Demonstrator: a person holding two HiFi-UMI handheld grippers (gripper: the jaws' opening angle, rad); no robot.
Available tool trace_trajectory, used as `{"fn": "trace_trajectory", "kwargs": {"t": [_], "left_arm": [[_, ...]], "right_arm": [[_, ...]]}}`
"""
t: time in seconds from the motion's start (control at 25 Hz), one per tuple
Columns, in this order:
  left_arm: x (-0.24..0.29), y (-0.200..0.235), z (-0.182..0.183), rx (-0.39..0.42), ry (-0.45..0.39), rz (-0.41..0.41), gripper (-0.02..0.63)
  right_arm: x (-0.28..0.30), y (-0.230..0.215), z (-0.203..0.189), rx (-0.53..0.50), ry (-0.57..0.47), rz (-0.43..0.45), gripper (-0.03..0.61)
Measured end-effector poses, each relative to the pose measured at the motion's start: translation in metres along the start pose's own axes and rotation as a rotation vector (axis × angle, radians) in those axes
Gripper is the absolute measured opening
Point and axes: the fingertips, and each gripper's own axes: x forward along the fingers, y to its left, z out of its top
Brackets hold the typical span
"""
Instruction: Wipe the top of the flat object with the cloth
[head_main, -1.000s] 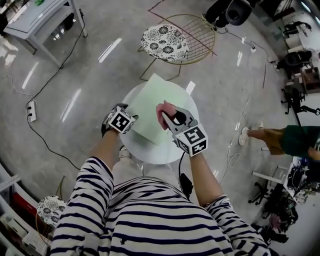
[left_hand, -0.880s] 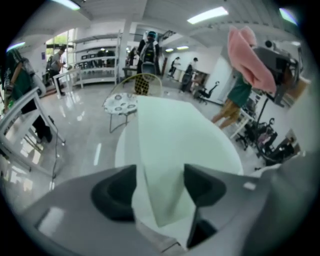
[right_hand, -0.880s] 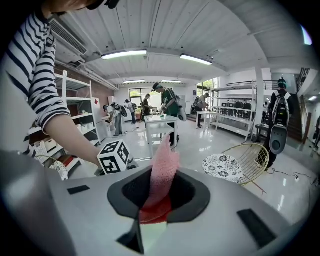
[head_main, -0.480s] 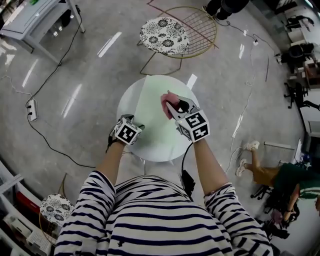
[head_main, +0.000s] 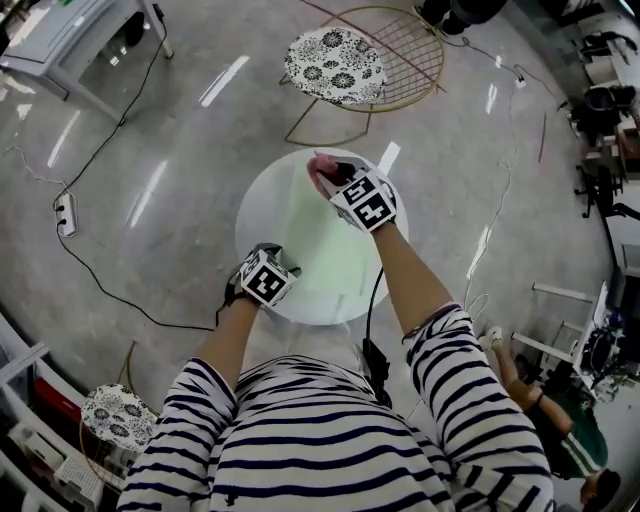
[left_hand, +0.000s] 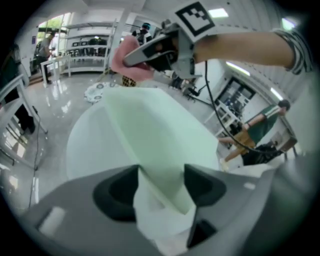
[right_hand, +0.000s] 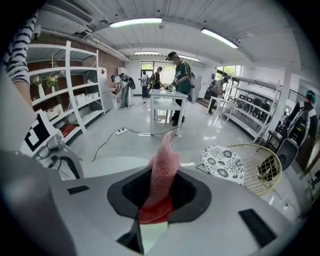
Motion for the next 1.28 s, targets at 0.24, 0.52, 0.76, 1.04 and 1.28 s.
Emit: {"fn": "trace_trajectory", "kwargs": {"t": [0.24,0.52,0.76,1.04,1.28], "left_arm": [[-0.004,-0.006,-0.004,-0.009,0.002,-0.029,0.290],[-0.003,-0.010,-0.008,-0.024,0.007,-0.043,0.290],[-0.001,-0.006,-0.008,-0.020,0.017,-0.037,0.290],[-0.001,-0.004,-0.010,-0.013,0.026,-0.032,0.290],[0.001,-0.007,-0.010,-0.004,0.033,-0.030,0.290]], "right_arm": [[0.033,-0.002,-0.010,-0.109,0.081,0.006,0.067],[0.050,0.017,-0.037,-0.007,0.151,0.081,0.126],[0.039,0.000,-0.034,0.101,0.115,0.027,0.218],[0.044,0.011,-0.050,0.135,0.194,0.036,0.218],[0.048,0.020,-0.055,0.140,0.262,0.091,0.128]]}}
